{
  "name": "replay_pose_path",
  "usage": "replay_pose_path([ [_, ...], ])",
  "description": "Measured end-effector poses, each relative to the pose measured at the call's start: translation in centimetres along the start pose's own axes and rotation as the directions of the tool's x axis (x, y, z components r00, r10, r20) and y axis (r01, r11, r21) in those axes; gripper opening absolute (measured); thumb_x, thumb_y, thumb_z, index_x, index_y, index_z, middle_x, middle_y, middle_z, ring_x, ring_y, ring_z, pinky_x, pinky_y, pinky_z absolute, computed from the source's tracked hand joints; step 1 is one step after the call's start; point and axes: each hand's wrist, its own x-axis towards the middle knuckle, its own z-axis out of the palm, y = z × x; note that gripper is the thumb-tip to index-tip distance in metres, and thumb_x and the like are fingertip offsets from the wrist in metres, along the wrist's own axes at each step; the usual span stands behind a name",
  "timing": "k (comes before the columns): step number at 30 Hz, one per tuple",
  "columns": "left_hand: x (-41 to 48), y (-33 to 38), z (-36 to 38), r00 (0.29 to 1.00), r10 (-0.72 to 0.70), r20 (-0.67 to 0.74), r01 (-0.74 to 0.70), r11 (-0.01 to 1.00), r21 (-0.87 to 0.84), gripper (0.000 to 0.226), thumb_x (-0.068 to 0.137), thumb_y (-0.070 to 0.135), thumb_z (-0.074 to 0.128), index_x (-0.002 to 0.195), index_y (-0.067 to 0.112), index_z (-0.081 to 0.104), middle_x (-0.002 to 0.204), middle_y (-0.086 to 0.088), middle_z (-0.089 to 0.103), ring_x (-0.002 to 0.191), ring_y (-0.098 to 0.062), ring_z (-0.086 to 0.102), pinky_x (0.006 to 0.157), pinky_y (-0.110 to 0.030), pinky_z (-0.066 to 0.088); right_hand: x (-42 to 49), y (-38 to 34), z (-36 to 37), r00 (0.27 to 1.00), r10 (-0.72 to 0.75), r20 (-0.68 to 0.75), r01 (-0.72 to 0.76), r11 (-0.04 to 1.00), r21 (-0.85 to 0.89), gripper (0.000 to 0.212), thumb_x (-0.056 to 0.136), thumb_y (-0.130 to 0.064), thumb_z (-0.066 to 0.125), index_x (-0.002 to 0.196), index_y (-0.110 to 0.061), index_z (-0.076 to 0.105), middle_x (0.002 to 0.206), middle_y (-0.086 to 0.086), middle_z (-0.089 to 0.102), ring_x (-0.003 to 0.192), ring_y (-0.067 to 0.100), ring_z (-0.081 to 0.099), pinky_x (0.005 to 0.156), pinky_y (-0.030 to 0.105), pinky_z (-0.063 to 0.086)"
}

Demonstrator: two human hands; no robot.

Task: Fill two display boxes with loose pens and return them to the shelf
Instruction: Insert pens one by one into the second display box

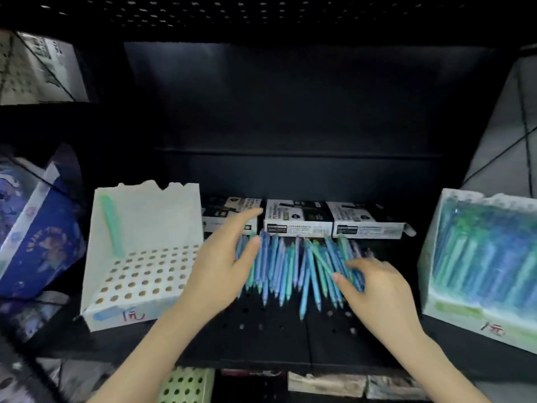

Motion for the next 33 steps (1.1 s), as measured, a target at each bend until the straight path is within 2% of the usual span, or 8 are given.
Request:
replay_pose_path([
  [6, 2.9, -1.4, 4.1, 0.948, -0.279, 0.155, 0.259, 0.956, 0.140, 0.040, 0.096, 0.026, 0.046, 0.135, 0.019, 0.042, 0.134, 0.003, 0.052, 0.098, -0.016, 0.059, 0.079, -0.019, 0.038, 2.2, -0.7, 0.3, 0.994, -0.059, 0.095, 0.061, 0.998, -0.017, 0.061, 0.082, -0.062, 0.052, 0.120, -0.015, 0.060, 0.111, 0.002, 0.061, 0.110, 0.022, 0.049, 0.091, 0.030, 0.040],
  [10, 4.6, -2.4, 5.5, 0.904, -0.385, 0.184, 0.310, 0.889, 0.337, 0.054, 0.090, 0.039, 0.053, 0.138, 0.019, 0.038, 0.130, -0.007, 0.053, 0.112, -0.025, 0.054, 0.088, -0.031, 0.044, 3.6, -1.6, 1.3, 0.981, -0.093, 0.169, 0.097, 0.995, -0.015, 0.060, 0.081, -0.066, 0.050, 0.114, -0.017, 0.059, 0.106, 0.001, 0.060, 0.110, 0.021, 0.047, 0.081, 0.029, 0.040],
  [15, 5.0, -3.2, 6.4, 0.861, -0.423, 0.281, 0.350, 0.896, 0.274, 0.081, 0.074, 0.039, 0.074, 0.141, 0.022, 0.032, 0.134, -0.003, 0.051, 0.124, -0.024, 0.045, 0.099, -0.034, 0.041, 3.5, -1.7, 2.0, 0.977, -0.091, 0.191, 0.083, 0.995, 0.046, 0.067, 0.079, -0.064, 0.054, 0.130, -0.020, 0.051, 0.111, -0.002, 0.063, 0.119, 0.019, 0.048, 0.088, 0.029, 0.043],
  [21, 5.2, -2.5, 7.0, 0.847, -0.457, 0.271, 0.452, 0.888, 0.085, 0.096, 0.068, 0.016, 0.082, 0.145, 0.019, 0.025, 0.138, -0.004, 0.046, 0.125, -0.021, 0.044, 0.102, -0.033, 0.039, 3.6, -1.8, 1.9, 0.975, -0.059, 0.212, 0.040, 0.995, 0.092, 0.027, 0.083, -0.042, 0.057, 0.097, -0.020, 0.063, 0.081, -0.004, 0.066, 0.083, 0.015, 0.061, 0.071, 0.029, 0.051],
  [24, 5.3, -2.1, 7.2, 0.820, -0.514, 0.252, 0.518, 0.854, 0.052, 0.096, 0.069, 0.011, 0.081, 0.146, 0.016, 0.023, 0.139, -0.011, 0.044, 0.124, -0.025, 0.045, 0.100, -0.036, 0.042, 3.7, -1.8, 1.7, 0.970, -0.019, 0.243, -0.016, 0.990, 0.140, 0.027, 0.083, -0.037, 0.059, 0.062, -0.032, 0.042, 0.094, -0.006, 0.070, 0.074, 0.012, 0.064, 0.067, 0.024, 0.048],
  [26, 5.4, -1.9, 7.1, 0.812, -0.538, 0.225, 0.541, 0.839, 0.055, 0.091, 0.073, 0.012, 0.078, 0.145, 0.011, 0.023, 0.138, -0.013, 0.045, 0.118, -0.024, 0.050, 0.096, -0.034, 0.043, 3.8, -1.5, 1.5, 0.968, 0.016, 0.249, -0.071, 0.975, 0.212, 0.010, 0.085, -0.034, 0.059, 0.094, -0.032, 0.061, 0.084, -0.004, 0.070, 0.075, 0.012, 0.064, 0.068, 0.025, 0.048],
  [28, 5.7, -1.7, 7.2, 0.807, -0.547, 0.223, 0.544, 0.835, 0.080, 0.081, 0.080, 0.013, 0.072, 0.144, 0.005, 0.024, 0.130, -0.012, 0.051, 0.093, -0.015, 0.054, 0.082, -0.026, 0.045, 3.9, -1.4, 1.2, 0.965, 0.065, 0.253, -0.137, 0.950, 0.279, 0.042, 0.086, -0.030, 0.060, 0.127, -0.021, 0.054, 0.076, 0.001, 0.069, 0.072, 0.014, 0.064, 0.066, 0.026, 0.049],
  [33, 6.5, -1.6, 7.6, 0.767, -0.590, 0.251, 0.553, 0.807, 0.207, 0.008, 0.092, 0.013, 0.054, 0.098, 0.010, 0.049, 0.070, 0.003, 0.038, 0.057, -0.005, 0.035, 0.050, -0.017, 0.029, 4.2, -0.8, 0.7, 0.954, 0.166, 0.250, -0.270, 0.835, 0.479, 0.034, 0.088, -0.023, 0.062, 0.120, -0.011, 0.060, 0.071, -0.001, 0.063, 0.063, 0.027, 0.062, 0.066, 0.035, 0.053],
])
